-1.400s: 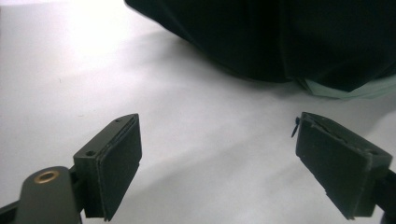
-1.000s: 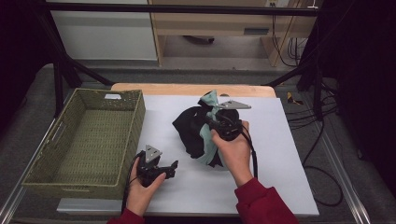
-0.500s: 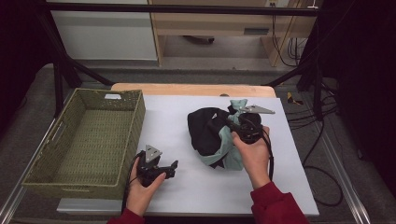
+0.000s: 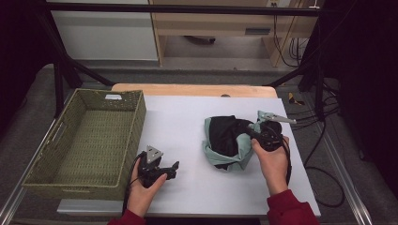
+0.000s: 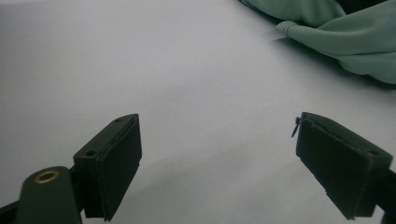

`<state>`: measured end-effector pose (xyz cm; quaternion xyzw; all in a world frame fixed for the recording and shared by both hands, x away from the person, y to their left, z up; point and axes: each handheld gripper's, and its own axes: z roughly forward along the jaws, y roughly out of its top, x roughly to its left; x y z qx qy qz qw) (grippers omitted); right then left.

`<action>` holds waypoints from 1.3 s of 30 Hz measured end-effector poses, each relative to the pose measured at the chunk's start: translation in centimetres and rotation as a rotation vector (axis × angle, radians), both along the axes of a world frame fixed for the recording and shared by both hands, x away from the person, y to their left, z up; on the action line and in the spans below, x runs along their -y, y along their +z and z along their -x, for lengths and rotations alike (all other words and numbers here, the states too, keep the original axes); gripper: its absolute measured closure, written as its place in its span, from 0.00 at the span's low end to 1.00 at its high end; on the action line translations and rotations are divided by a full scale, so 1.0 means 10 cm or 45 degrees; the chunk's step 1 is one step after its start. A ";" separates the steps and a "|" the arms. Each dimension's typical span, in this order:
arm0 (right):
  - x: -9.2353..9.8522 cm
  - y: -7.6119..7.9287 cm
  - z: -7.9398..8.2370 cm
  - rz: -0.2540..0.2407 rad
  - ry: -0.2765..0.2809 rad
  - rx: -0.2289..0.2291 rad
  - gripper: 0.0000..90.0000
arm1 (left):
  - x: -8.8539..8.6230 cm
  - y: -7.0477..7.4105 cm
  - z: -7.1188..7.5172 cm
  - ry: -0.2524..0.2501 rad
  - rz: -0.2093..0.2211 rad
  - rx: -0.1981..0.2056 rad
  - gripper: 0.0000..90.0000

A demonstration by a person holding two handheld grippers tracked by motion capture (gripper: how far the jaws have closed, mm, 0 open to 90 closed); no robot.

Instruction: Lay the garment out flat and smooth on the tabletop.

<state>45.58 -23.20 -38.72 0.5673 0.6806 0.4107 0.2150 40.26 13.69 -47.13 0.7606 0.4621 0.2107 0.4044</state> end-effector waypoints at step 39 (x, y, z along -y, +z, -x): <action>0.36 -0.75 0.62 -0.028 -0.042 -0.151 0.21 | -0.14 0.03 -0.02 0.034 0.040 0.004 0.15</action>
